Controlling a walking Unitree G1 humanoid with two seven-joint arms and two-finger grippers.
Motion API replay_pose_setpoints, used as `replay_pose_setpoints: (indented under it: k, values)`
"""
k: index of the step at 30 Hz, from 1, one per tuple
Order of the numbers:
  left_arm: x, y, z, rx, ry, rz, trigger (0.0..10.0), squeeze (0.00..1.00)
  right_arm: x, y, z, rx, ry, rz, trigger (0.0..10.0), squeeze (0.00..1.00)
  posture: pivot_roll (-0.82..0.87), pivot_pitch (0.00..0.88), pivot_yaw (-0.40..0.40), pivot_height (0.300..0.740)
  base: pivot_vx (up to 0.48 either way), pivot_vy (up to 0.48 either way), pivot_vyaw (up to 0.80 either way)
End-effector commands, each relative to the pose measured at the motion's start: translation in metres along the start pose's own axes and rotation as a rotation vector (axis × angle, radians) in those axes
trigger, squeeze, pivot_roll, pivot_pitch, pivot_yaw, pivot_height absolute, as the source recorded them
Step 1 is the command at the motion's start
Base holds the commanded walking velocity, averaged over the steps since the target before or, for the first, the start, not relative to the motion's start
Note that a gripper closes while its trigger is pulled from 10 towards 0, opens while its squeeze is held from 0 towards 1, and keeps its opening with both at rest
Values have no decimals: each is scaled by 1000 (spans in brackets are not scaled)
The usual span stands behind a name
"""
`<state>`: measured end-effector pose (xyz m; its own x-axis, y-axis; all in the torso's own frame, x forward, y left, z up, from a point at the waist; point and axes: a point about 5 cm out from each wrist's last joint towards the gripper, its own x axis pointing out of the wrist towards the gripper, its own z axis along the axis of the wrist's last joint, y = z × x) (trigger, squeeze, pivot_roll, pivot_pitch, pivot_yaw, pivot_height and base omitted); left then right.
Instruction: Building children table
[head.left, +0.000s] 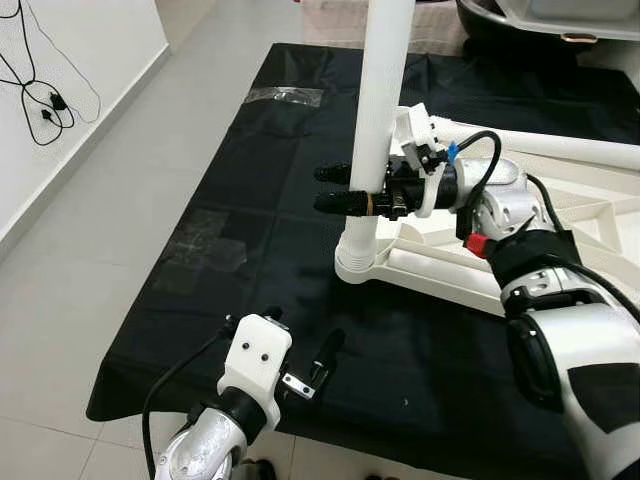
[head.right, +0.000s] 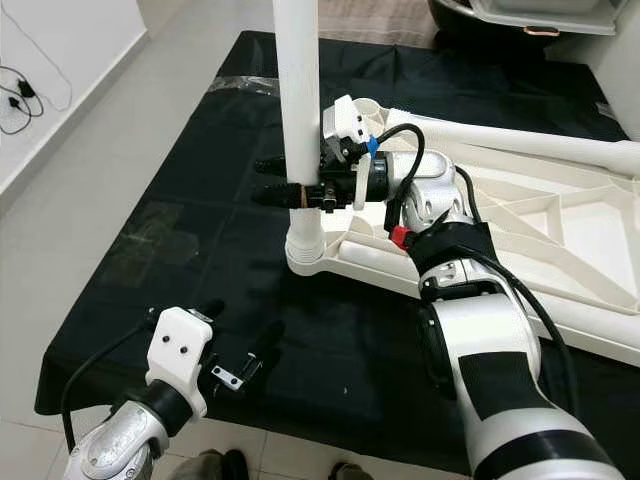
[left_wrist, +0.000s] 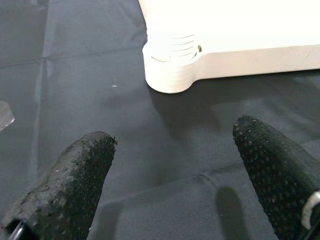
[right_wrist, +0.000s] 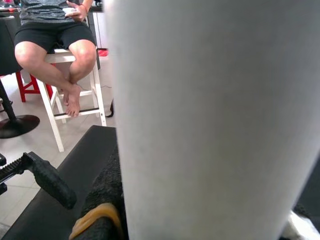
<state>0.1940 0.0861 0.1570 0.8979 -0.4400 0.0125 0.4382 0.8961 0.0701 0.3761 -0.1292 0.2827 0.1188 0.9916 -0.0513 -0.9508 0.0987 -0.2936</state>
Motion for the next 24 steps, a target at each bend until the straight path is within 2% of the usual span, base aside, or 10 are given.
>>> replay_pose_setpoints:
  k: [1,18,24]
  values:
    - [-2,-2,-3,-2,15,-8,10000,0,1,5,-16,51,27,6,10000,0,113,236,-14,740,0,0,0]
    - [-1,-2,-3,-4,15,-7,10000,0,-5,11,-34,77,18,-111,10000,0,108,234,-14,740,0,0,0]
    - [-1,-2,-3,-6,17,-11,10000,0,-2,10,-38,97,6,-229,10000,0,109,229,-13,740,0,0,0]
